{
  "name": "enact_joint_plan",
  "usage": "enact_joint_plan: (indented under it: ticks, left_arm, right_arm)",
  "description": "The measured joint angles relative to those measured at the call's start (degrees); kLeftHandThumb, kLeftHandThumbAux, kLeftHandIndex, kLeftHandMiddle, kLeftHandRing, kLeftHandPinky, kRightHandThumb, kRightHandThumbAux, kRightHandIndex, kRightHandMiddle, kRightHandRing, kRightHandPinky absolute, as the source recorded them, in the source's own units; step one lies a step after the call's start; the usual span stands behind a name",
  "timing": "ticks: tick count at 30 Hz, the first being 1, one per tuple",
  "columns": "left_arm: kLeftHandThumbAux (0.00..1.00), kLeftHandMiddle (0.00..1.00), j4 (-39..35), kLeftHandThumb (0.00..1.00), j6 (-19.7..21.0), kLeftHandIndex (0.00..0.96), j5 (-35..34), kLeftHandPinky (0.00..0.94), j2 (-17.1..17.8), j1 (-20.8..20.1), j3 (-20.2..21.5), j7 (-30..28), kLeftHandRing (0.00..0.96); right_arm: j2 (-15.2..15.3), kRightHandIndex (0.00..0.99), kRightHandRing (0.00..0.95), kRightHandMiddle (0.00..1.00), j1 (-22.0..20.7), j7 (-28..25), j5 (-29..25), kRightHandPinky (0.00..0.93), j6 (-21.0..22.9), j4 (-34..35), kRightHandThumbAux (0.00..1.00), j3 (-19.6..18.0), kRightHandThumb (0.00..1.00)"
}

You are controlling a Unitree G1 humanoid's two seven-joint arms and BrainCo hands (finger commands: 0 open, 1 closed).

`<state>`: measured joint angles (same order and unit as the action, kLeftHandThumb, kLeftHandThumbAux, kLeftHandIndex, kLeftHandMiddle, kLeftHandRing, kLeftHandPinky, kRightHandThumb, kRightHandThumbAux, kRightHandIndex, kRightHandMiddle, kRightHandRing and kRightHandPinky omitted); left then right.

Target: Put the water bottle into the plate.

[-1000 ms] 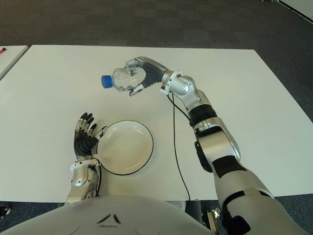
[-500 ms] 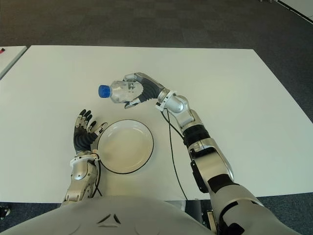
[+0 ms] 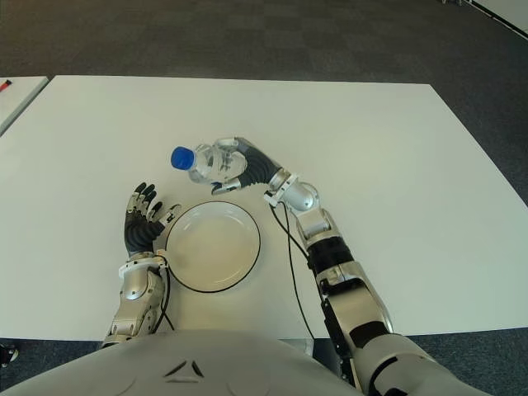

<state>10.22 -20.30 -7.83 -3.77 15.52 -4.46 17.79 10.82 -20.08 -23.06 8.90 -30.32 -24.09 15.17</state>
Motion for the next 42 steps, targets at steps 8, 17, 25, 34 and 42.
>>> enact_joint_plan:
  ticks: [8,17,25,34,42]
  left_arm:
    - [0.972,0.166,0.92,0.043,-0.51,0.147,-0.04,0.127,-0.09,-0.62,0.62,-0.18,0.121]
    - [0.970,0.165,1.18,0.042,-0.65,0.147,-0.02,0.132,-0.13,-0.86,1.06,-0.62,0.122]
    - [0.974,0.163,1.44,0.047,-0.83,0.147,-0.02,0.141,-0.14,-0.95,1.20,-1.23,0.123]
    - [0.966,0.157,1.70,0.045,-1.39,0.146,-0.01,0.140,-0.15,-0.99,1.21,-1.64,0.121]
    - [0.975,0.149,2.13,0.030,-1.77,0.144,0.03,0.140,-0.16,-1.23,1.22,-1.64,0.117]
  right_arm:
    - [0.69,0.387,0.530,0.504,1.17,-2.09,-1.30,0.834,2.22,1.66,0.657,-0.65,0.953]
    - [-0.72,0.387,0.530,0.504,2.64,-0.51,-1.69,0.843,-1.40,-4.42,0.657,-0.86,0.953]
    - [-1.60,0.389,0.532,0.504,4.02,-0.37,-1.70,0.847,0.48,-4.35,0.656,-0.91,0.953]
    - [-1.86,0.390,0.532,0.503,4.25,-0.47,-2.59,0.852,4.18,-2.70,0.656,-2.04,0.954]
    - [-1.83,0.391,0.532,0.504,4.63,-1.65,-3.12,0.853,5.18,-2.97,0.656,-2.79,0.954]
